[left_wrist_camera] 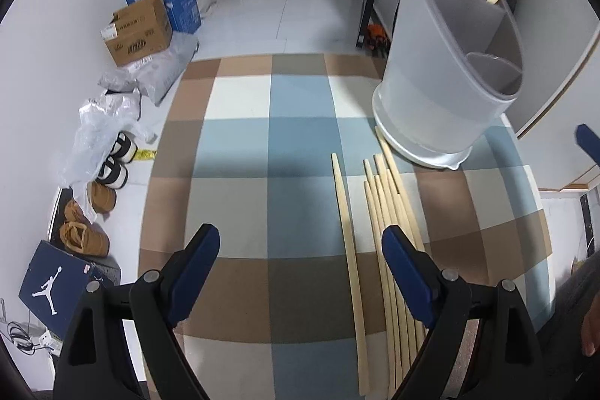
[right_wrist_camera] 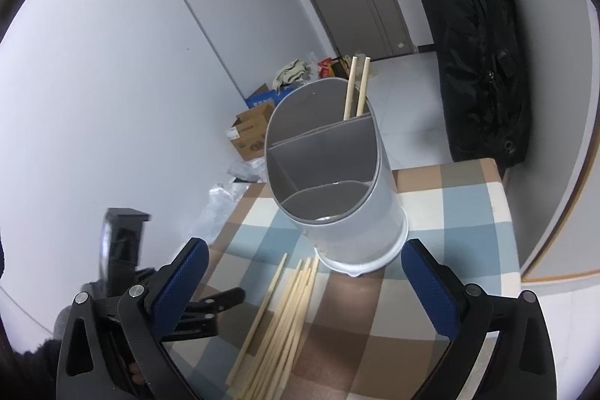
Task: Organize utensils
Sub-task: 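Move both open grippers back toward the chopstick pile, then close the left gripper on a chopstick from the pile, then lift the chopstick with the left gripper while the right gripper grasps another chopstick, then carry both held chopsticks up and over the white holder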
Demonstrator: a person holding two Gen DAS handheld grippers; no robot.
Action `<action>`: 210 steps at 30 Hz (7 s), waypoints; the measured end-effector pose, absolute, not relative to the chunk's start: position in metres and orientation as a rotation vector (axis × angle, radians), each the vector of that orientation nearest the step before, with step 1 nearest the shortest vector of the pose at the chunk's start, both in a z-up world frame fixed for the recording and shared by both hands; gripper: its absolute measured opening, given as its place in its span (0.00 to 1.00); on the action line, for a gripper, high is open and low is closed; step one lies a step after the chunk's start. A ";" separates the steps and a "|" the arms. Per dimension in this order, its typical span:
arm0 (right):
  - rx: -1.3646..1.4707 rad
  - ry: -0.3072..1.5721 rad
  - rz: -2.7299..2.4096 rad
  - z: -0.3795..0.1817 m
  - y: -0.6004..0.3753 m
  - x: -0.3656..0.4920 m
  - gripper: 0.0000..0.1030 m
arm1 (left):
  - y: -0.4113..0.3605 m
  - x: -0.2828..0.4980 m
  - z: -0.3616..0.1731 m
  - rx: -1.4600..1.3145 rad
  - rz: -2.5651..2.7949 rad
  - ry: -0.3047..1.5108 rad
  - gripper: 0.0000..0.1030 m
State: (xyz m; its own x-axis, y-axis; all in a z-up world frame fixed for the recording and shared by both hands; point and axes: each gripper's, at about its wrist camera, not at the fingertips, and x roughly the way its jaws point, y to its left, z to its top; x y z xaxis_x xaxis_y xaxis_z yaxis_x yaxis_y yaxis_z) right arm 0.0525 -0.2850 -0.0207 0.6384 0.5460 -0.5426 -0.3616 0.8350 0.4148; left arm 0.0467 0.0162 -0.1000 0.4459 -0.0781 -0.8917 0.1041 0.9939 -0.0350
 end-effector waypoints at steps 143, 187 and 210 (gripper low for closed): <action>0.265 0.586 0.544 0.028 -0.266 0.014 0.04 | 0.002 0.009 0.011 -0.067 -0.290 0.716 0.02; 0.284 0.410 0.466 0.136 -0.306 0.153 0.04 | -0.055 0.117 0.094 0.006 -0.375 0.686 0.02; 0.247 0.494 0.516 0.070 -0.295 0.173 0.07 | -0.058 0.149 0.048 -0.026 -0.594 0.788 0.02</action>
State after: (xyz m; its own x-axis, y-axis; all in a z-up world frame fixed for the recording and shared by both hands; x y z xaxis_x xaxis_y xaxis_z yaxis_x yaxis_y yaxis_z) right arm 0.1728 -0.2948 0.0696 0.7570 0.5261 -0.3876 -0.4098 0.8442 0.3455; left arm 0.1488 -0.0584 0.0484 0.5512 -0.5116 -0.6592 0.4927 0.8371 -0.2377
